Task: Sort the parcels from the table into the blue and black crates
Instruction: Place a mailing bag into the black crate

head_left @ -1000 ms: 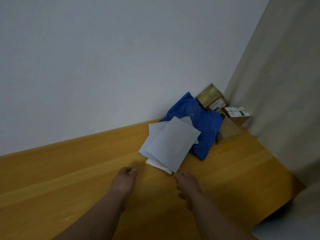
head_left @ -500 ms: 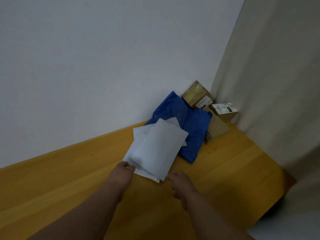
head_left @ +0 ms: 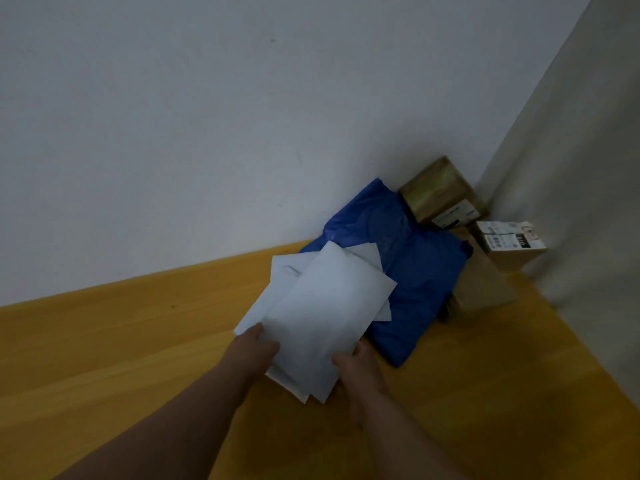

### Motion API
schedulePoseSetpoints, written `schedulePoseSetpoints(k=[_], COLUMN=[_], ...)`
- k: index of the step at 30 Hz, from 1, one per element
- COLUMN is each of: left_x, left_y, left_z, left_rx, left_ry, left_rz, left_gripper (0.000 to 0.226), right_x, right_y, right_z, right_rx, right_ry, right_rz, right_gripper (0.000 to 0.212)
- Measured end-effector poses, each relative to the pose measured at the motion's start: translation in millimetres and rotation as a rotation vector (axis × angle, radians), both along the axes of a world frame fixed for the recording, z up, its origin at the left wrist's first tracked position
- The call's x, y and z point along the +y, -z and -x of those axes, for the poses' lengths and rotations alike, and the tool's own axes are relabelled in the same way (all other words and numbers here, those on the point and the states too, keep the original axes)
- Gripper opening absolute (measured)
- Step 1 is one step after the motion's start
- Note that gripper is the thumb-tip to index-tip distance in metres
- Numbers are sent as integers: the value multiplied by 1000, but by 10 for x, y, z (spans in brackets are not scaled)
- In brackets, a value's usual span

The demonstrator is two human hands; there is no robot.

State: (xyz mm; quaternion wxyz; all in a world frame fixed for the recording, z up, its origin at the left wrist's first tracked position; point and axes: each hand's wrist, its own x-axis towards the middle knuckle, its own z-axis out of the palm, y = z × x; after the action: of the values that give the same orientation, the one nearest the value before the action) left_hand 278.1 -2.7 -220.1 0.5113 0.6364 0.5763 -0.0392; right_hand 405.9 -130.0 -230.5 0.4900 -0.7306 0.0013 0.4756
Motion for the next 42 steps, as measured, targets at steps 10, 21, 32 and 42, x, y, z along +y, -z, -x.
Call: schedulePoseSetpoints(k=[10, 21, 32, 42], left_x=[-498, -625, -639, -705], left_y=[184, -641, -1230, -1286], left_z=[224, 682, 1679, 2004], left_rx=[43, -605, -1173, -1213], left_ry=[254, -152, -676, -799], left_rz=[-293, -374, 602, 461], left_gripper=[94, 38, 31, 28], right_x=[-19, 14, -171, -238], right_y=[-114, -978, -1109, -1324], right_z=[80, 767, 1572, 1723], right_rx=[-259, -270, 283, 210], right_ry=[44, -47, 80, 67], right_rz=[18, -339, -572, -718], right_gripper=[7, 10, 43, 31])
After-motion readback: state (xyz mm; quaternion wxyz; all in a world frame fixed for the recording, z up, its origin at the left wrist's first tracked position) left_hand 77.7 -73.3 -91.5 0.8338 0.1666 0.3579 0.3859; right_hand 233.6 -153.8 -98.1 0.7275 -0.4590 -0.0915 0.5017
